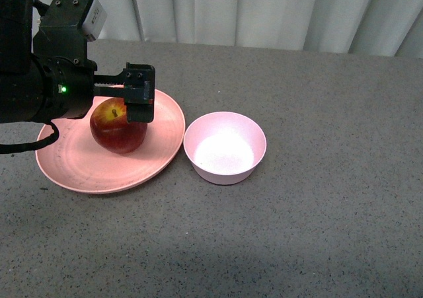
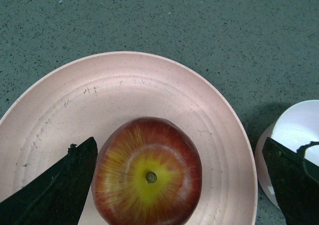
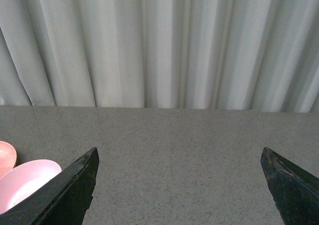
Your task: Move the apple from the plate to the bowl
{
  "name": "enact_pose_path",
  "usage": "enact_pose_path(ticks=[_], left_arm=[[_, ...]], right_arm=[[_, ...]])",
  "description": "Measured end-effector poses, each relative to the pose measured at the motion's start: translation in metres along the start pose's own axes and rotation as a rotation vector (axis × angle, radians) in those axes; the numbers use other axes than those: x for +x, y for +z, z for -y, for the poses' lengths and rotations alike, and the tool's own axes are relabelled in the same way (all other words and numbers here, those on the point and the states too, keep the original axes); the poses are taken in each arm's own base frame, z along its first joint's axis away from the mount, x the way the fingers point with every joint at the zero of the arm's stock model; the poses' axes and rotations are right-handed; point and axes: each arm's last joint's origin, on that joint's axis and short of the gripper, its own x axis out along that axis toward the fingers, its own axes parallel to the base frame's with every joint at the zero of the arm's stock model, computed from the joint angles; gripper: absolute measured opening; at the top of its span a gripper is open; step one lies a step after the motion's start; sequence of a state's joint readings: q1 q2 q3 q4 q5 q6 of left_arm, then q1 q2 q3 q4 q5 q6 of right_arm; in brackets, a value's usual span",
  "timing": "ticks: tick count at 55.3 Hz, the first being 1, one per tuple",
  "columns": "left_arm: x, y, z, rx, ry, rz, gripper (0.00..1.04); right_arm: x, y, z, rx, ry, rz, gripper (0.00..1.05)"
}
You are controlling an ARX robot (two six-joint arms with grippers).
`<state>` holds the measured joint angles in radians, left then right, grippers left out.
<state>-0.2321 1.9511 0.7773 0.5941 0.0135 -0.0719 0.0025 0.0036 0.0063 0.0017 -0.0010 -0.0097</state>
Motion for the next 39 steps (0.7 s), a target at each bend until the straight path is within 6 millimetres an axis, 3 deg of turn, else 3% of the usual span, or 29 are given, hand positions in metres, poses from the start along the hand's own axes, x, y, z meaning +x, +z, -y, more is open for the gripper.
enact_pose_path(ticks=[15,35,39], left_arm=[[0.015,-0.010,-0.008,0.001,0.030,-0.042,0.98],[0.021,-0.020,-0.010,-0.002,0.037,-0.077,0.98],[0.021,-0.020,-0.010,0.004,0.042,-0.076,0.90]], right_arm=[[0.000,0.000,0.000,0.000,0.000,0.000,0.95],[0.000,0.000,0.000,0.000,0.000,0.000,0.95],[0.000,0.000,0.000,0.000,0.000,0.000,0.95]])
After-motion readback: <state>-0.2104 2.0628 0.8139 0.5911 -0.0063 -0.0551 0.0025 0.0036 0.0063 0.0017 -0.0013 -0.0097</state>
